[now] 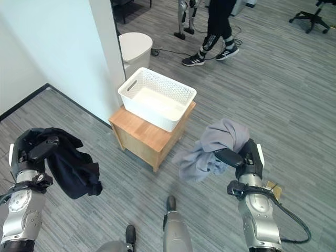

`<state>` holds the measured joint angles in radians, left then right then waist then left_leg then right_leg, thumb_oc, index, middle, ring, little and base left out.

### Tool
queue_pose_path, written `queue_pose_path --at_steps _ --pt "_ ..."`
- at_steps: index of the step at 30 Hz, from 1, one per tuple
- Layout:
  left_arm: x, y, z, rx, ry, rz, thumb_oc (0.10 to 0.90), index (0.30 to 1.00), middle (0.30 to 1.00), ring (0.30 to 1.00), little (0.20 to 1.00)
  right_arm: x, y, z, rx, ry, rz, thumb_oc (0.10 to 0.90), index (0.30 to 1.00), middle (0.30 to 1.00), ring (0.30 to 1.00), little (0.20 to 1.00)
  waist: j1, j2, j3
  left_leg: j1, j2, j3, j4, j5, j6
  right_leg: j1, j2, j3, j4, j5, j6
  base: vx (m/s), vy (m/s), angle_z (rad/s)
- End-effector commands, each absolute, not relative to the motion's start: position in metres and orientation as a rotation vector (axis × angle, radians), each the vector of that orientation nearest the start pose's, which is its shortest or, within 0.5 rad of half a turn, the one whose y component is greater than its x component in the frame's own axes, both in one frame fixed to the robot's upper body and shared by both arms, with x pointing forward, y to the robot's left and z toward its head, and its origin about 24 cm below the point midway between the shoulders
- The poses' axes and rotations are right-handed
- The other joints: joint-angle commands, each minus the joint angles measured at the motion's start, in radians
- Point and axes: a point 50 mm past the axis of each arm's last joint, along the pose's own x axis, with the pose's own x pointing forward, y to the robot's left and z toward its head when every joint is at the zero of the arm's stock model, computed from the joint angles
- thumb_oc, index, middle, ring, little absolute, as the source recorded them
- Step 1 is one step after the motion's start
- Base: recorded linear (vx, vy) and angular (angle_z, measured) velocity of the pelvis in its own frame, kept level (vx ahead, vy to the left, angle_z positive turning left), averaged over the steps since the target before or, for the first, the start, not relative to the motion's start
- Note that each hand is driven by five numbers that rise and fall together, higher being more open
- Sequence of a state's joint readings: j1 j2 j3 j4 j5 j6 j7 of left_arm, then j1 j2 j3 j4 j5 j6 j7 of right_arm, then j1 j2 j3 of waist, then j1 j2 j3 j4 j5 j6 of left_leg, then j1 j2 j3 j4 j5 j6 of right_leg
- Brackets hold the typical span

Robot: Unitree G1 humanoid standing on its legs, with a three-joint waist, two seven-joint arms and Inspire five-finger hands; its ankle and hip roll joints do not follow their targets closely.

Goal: Pick up bed clothes into laundry basket.

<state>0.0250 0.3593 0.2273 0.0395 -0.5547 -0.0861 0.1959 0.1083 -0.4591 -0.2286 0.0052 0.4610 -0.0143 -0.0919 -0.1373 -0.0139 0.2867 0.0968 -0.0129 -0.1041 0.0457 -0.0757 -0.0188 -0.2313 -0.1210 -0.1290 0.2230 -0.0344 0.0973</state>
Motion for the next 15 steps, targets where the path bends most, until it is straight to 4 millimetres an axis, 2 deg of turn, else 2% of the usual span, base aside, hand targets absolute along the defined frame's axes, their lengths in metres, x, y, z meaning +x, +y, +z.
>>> queue_pose_path --at_steps 1,2,3,4,5,6,7,8,9,11,12,13,14,15 --pt "0.236 0.289 0.130 -0.231 -0.464 0.383 0.400 0.300 0.300 0.300 0.300 0.240 -0.309 0.155 -0.036 -0.431 -0.326 0.400 0.300 0.300 0.300 0.300 0.057 -0.075 -0.087 -0.054 0.047 0.074 0.546 0.120 -0.150 0.168 -0.001 -0.010 -0.134 0.012 -0.035 0.32 -0.175 0.46" --pt "0.236 0.289 0.130 -0.225 -0.460 0.380 0.400 0.300 0.300 0.300 0.300 0.241 -0.313 0.158 -0.045 -0.431 -0.346 0.400 0.300 0.300 0.300 0.300 0.077 -0.075 -0.069 -0.118 0.049 0.067 0.612 0.088 -0.143 0.210 0.008 -0.012 -0.151 -0.005 -0.038 0.27 -0.158 0.10" --pt "0.235 0.289 0.130 -0.215 -0.458 0.387 0.400 0.300 0.300 0.300 0.300 0.242 -0.314 0.163 -0.054 -0.447 -0.351 0.400 0.300 0.300 0.300 0.300 0.092 -0.083 -0.054 -0.178 0.067 0.082 0.604 0.073 -0.126 0.244 0.001 -0.011 -0.167 -0.012 -0.034 0.30 -0.077 -0.13" --pt "0.236 0.290 0.129 -0.206 -0.448 0.390 0.400 0.300 0.300 0.300 0.300 0.244 -0.315 0.168 -0.075 -0.455 -0.348 0.400 0.300 0.300 0.300 0.300 0.111 -0.083 -0.051 -0.223 0.088 0.087 0.535 0.054 -0.114 0.274 -0.002 -0.004 -0.180 -0.025 -0.027 0.35 -0.013 -0.02" --pt "0.236 0.291 0.129 -0.204 -0.443 0.390 0.400 0.300 0.300 0.300 0.300 0.247 -0.316 0.176 -0.100 -0.467 -0.338 0.400 0.300 0.300 0.300 0.300 0.124 -0.077 -0.053 -0.231 0.108 0.092 0.464 0.039 -0.110 0.296 -0.007 -0.003 -0.192 -0.035 -0.016 0.56 0.150 -0.02" --pt "0.232 0.296 0.126 -0.194 -0.428 0.398 0.400 0.300 0.300 0.300 0.300 0.251 -0.316 0.192 -0.173 -0.497 -0.316 0.400 0.300 0.300 0.300 0.300 0.147 -0.051 -0.074 -0.235 0.130 0.071 0.229 0.030 -0.104 0.320 0.005 0.010 -0.213 -0.058 0.006 0.53 0.210 0.03" --pt "0.229 0.298 0.122 -0.182 -0.411 0.411 0.400 0.300 0.300 0.300 0.300 0.255 -0.314 0.198 -0.207 -0.506 -0.300 0.400 0.300 0.300 0.300 0.300 0.171 -0.035 -0.079 -0.214 0.122 0.033 0.103 0.090 -0.102 0.330 0.013 0.032 -0.221 -0.059 0.009 0.51 0.214 -0.22" --pt "0.222 0.299 0.116 -0.149 -0.387 0.434 0.400 0.300 0.300 0.300 0.300 0.255 -0.316 0.207 -0.267 -0.534 -0.310 0.400 0.300 0.300 0.300 0.300 0.189 -0.027 -0.085 -0.214 0.118 0.004 0.048 0.126 -0.108 0.357 0.013 0.034 -0.231 -0.067 0.020 0.29 0.150 -0.38" --pt "0.222 0.299 0.115 -0.162 -0.379 0.421 0.400 0.300 0.300 0.300 0.300 0.256 -0.324 0.214 -0.316 -0.491 -0.320 0.400 0.300 0.300 0.300 0.300 0.185 -0.030 -0.093 -0.209 0.114 0.006 0.058 0.129 -0.121 0.377 -0.010 0.030 -0.232 -0.074 0.021 0.22 0.082 -0.45" --pt "0.222 0.300 0.115 -0.167 -0.379 0.420 0.400 0.300 0.300 0.300 0.300 0.260 -0.318 0.216 -0.327 -0.504 -0.293 0.400 0.300 0.300 0.300 0.300 0.182 -0.027 -0.100 -0.196 0.113 0.014 0.051 0.111 -0.116 0.377 -0.010 0.040 -0.230 -0.076 0.021 0.14 0.104 -0.36" --pt "0.220 0.302 0.115 -0.172 -0.381 0.421 0.400 0.300 0.300 0.300 0.300 0.263 -0.319 0.231 -0.361 -0.543 -0.275 0.400 0.300 0.300 0.300 0.300 0.183 -0.028 -0.111 -0.179 0.112 0.016 0.030 0.105 -0.106 0.372 -0.012 0.040 -0.230 -0.074 0.025 0.23 0.189 -0.23" --pt "0.223 0.300 0.118 -0.150 -0.383 0.382 0.400 0.300 0.300 0.300 0.300 0.268 -0.332 0.250 -0.449 -0.537 -0.319 0.400 0.300 0.300 0.300 0.300 0.186 -0.042 -0.127 -0.154 0.095 0.019 -0.011 0.096 -0.093 0.364 -0.023 0.052 -0.234 -0.062 0.033 0.25 0.166 -0.23" --pt "0.225 0.301 0.119 -0.126 -0.375 0.366 0.400 0.300 0.300 0.300 0.300 0.273 -0.336 0.264 -0.514 -0.529 -0.324 0.400 0.300 0.300 0.300 0.300 0.191 -0.052 -0.134 -0.137 0.089 0.029 -0.037 0.096 -0.086 0.358 -0.030 0.062 -0.239 -0.054 0.044 0.17 0.120 -0.40" --pt "0.225 0.302 0.119 -0.129 -0.377 0.371 0.400 0.300 0.300 0.300 0.300 0.275 -0.335 0.266 -0.516 -0.533 -0.319 0.400 0.300 0.300 0.300 0.300 0.190 -0.050 -0.133 -0.133 0.088 0.035 -0.043 0.098 -0.085 0.357 -0.031 0.066 -0.240 -0.053 0.045 0.07 0.076 -0.37"
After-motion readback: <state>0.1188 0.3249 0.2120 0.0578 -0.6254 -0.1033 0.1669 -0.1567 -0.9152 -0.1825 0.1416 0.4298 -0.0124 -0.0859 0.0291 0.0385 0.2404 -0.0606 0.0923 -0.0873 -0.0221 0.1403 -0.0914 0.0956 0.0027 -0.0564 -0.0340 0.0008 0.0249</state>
